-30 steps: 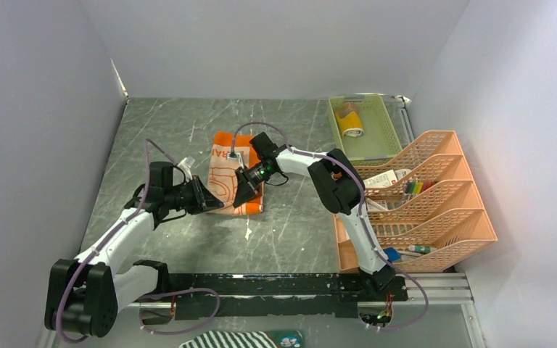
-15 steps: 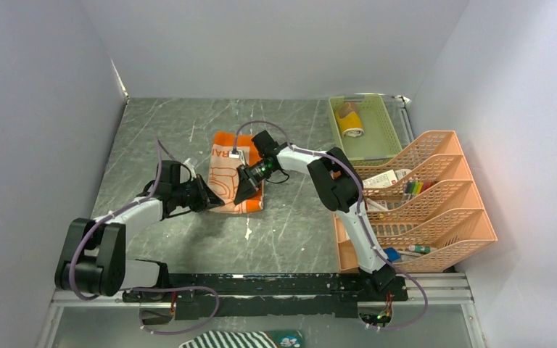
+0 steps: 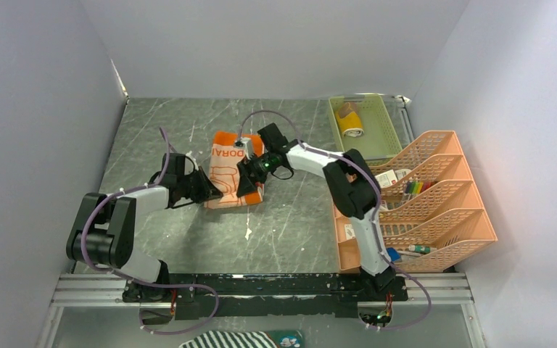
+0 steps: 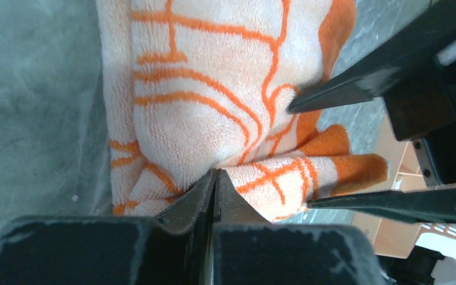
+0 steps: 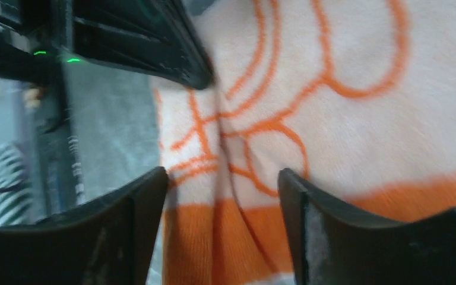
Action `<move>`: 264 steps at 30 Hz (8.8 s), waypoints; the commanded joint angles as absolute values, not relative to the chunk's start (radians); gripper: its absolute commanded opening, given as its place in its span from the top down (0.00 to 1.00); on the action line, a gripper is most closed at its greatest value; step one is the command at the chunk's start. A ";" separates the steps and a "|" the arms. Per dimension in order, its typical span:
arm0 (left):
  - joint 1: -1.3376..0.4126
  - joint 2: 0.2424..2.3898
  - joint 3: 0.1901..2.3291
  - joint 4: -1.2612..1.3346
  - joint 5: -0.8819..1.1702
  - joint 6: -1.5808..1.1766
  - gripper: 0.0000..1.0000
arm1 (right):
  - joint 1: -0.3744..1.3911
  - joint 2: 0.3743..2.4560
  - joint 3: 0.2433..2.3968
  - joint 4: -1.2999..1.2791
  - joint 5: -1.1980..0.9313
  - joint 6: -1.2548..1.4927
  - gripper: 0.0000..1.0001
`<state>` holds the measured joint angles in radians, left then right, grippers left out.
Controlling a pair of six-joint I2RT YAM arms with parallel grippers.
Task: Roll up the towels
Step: Roll the towel at the center of the board.
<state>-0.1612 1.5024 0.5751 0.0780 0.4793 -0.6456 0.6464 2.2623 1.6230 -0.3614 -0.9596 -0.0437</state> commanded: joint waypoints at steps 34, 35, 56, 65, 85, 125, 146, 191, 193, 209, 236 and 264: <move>-0.169 1.582 0.728 0.000 0.436 -0.571 0.91 | 0.963 1.963 1.085 0.298 -0.286 -0.746 0.37; -0.169 1.578 0.731 -0.002 0.441 -0.573 0.91 | 0.964 1.967 1.086 0.297 -0.286 -0.742 0.38; -0.094 1.202 0.820 -0.333 0.506 -0.426 0.69 | 0.870 2.005 1.246 0.026 -0.613 -0.566 0.46; -0.007 1.094 0.863 -0.456 0.425 -0.375 0.44 | 0.834 1.584 1.043 0.193 -0.578 -0.255 0.00; 0.027 1.061 0.923 -0.572 0.401 -0.308 0.44 | 1.132 1.631 0.873 0.335 0.188 -0.302 0.13; 0.082 0.933 0.695 -0.488 0.710 -0.429 0.49 | 0.912 1.985 1.318 -0.124 -0.475 -0.121 1.00; -0.073 1.138 0.523 0.015 0.694 -0.709 0.55 | 0.722 2.346 1.742 -0.485 -0.949 -0.095 1.00; -0.160 1.528 0.386 0.358 0.465 -0.733 0.66 | 0.735 1.679 0.679 0.658 -0.680 -0.316 0.56; -0.160 1.534 0.387 0.360 0.467 -0.734 0.66 | 0.746 1.684 0.674 0.665 -0.658 -0.341 0.56; -0.160 1.553 0.400 0.346 0.473 -0.723 0.67 | 0.824 1.567 0.461 0.903 -0.387 -0.359 0.56; -0.160 1.537 0.389 0.335 0.473 -0.726 0.68 | 0.781 1.749 0.615 0.777 -0.640 -0.431 0.10; -0.160 1.549 0.393 0.318 0.475 -0.716 0.69 | 0.686 1.862 0.671 0.704 -0.703 -0.207 0.93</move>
<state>-0.1547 1.5215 0.4160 0.4149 0.5129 -0.7589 0.7109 1.8225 0.6109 0.7887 -0.7002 -0.2554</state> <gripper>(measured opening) 0.309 0.143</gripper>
